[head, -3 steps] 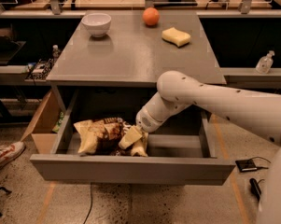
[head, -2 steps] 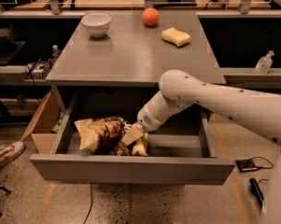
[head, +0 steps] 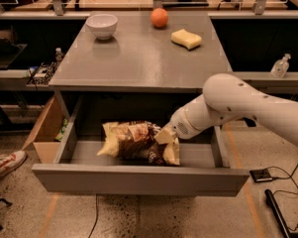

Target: Pick brown chip bag from top drawer and place on counter

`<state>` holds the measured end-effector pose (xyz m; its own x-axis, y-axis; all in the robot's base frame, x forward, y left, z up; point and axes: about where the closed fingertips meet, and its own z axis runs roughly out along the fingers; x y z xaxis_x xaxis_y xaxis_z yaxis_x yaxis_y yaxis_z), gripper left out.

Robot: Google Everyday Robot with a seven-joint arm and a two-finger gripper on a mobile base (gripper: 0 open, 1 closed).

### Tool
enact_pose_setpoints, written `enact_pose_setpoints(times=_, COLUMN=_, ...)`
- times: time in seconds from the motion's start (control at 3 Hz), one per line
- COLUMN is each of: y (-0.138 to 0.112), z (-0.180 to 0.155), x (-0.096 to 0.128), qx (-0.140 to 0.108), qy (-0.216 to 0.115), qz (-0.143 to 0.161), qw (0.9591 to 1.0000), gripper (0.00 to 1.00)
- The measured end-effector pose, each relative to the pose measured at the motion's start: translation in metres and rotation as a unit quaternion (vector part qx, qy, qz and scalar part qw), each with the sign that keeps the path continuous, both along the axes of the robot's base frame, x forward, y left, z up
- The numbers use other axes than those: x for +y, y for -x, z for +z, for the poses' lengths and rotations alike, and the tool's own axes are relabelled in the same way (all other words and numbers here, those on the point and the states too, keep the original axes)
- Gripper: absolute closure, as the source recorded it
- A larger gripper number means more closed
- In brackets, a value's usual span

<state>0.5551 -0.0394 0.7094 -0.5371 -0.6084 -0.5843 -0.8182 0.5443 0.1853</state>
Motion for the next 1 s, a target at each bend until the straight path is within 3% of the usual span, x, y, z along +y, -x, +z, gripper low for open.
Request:
enact_pose_setpoints(times=0.33, y=0.014, z=0.029, x=-0.035, qx=-0.044, qy=-0.030, qz=-0.030, qw=0.9981, gripper=1.00)
enact_pose_setpoints(times=0.67, y=0.031, z=0.062, x=-0.076, qx=-0.094, qy=-0.049, qz=-0.058, qw=0.9927, gripper=1.00)
enact_pose_setpoints(times=1.0, y=0.031, z=0.062, x=-0.075, qx=-0.093, qy=-0.049, qz=-0.057, qw=0.9928, gripper=1.00)
